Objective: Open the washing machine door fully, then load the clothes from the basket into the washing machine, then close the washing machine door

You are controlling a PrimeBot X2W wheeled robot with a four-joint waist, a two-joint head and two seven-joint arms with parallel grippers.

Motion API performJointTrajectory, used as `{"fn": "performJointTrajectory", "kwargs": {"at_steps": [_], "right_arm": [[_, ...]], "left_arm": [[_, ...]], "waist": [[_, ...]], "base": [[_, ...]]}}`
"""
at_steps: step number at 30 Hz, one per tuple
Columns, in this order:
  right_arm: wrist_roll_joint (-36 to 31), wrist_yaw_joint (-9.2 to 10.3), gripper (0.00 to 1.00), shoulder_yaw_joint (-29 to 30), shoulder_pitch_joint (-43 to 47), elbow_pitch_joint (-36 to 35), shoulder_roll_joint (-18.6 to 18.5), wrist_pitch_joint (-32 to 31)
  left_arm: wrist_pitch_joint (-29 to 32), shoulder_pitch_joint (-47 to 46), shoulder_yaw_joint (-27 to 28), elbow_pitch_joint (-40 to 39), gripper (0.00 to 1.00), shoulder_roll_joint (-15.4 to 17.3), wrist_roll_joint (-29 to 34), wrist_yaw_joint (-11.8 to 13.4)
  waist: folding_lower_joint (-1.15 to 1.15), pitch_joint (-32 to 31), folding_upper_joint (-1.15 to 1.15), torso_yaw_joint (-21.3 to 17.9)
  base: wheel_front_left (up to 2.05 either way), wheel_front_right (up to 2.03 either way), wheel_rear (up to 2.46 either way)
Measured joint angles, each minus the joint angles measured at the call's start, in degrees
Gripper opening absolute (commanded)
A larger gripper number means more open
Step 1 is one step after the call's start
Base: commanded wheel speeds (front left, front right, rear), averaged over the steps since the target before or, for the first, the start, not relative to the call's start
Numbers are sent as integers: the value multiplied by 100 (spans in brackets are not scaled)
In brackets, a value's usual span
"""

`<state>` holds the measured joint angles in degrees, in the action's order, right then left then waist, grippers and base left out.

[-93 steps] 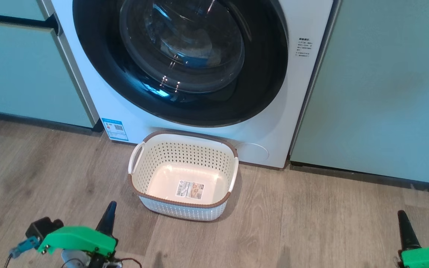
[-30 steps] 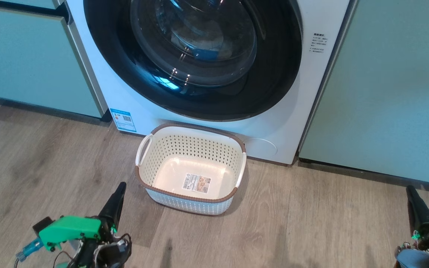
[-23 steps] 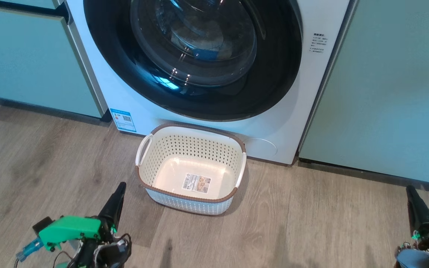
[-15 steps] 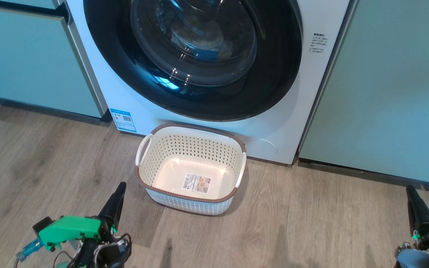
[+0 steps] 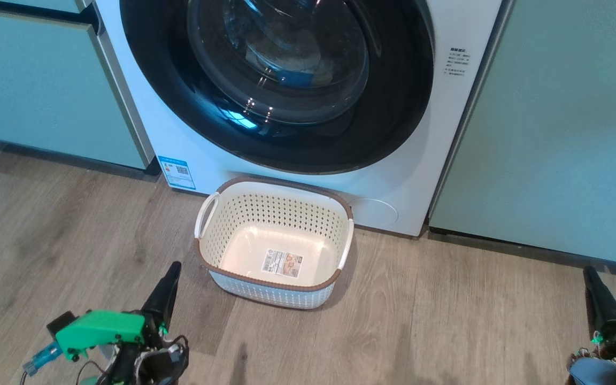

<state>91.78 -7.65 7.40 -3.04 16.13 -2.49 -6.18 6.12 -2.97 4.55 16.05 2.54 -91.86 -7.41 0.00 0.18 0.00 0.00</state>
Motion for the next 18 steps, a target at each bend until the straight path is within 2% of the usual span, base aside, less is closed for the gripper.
{"fn": "performJointTrajectory", "kwargs": {"at_steps": [18], "right_arm": [[0, 0, 0, 0, 0, 0, 0, 0]], "left_arm": [[0, 0, 1, 0, 0, 0, 0, 0]], "waist": [[0, 0, 0, 0]], "base": [[0, 0, 0]]}}
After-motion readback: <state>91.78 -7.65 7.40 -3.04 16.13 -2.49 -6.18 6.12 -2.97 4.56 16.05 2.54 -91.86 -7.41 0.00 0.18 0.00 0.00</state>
